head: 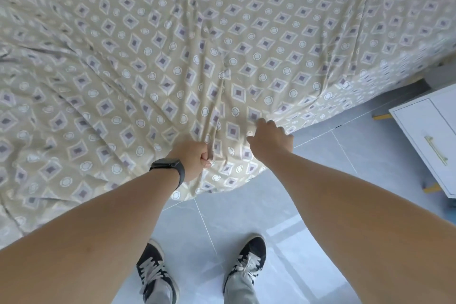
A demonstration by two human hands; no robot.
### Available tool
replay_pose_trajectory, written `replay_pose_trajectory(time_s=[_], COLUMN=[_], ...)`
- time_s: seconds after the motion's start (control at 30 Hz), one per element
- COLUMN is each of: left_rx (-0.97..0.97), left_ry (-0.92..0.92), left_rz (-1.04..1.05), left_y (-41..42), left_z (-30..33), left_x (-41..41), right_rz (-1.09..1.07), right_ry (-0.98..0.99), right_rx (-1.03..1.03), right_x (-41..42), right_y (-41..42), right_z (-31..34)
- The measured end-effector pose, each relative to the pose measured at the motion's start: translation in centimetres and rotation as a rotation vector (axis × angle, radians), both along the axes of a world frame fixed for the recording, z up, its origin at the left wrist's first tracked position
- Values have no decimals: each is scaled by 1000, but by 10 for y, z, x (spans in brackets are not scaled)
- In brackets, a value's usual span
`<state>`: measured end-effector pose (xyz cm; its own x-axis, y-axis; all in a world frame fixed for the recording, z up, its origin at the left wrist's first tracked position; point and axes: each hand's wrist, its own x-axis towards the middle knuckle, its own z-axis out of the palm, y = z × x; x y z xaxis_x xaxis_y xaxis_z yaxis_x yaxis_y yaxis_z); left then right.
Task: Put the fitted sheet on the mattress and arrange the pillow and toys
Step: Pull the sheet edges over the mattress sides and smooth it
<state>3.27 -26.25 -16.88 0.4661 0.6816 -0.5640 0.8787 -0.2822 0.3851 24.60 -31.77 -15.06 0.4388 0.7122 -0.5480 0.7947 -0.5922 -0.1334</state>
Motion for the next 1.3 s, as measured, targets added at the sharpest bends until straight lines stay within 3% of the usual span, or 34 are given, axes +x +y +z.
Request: replay_pose_trajectory(time_s=[0.1,0.23,0.37,0.5,0.7,0.93,1.0,1.1,1.17,1.3], left_rx=[-34,-32,46,-54,-129,48,49,-21,-85,-177], left_ry=[-93,-209,5,294,382,404,318,-30,-134,-64], left_rz=[-13,212,308,267,498,866,1044,1232,1153,963], left_y=[-2,14,39,52,47,31,29,35,34,14], left_z=[8,24,26,16,-3,-16,-18,-13,-13,-13], left_x=[-17,-64,-140,-233,-358,-428,-442,-448,-458,-485], right_rz=[102,226,354,457,662,898,931,946,968,1057], right_ry=[57,67,17,32,106,119,101,49,45,130], right_rx=[18,48,159,227,111,-19,-53,-15,-28,-216], right_x=[-34,-84,-133,-212,-338,-455,-483,-502,-509,-523], right_y=[4,12,30,62,94,100,98,98,100,97], right_z=[1,9,22,31,22,-5,-19,-34,-36,-18])
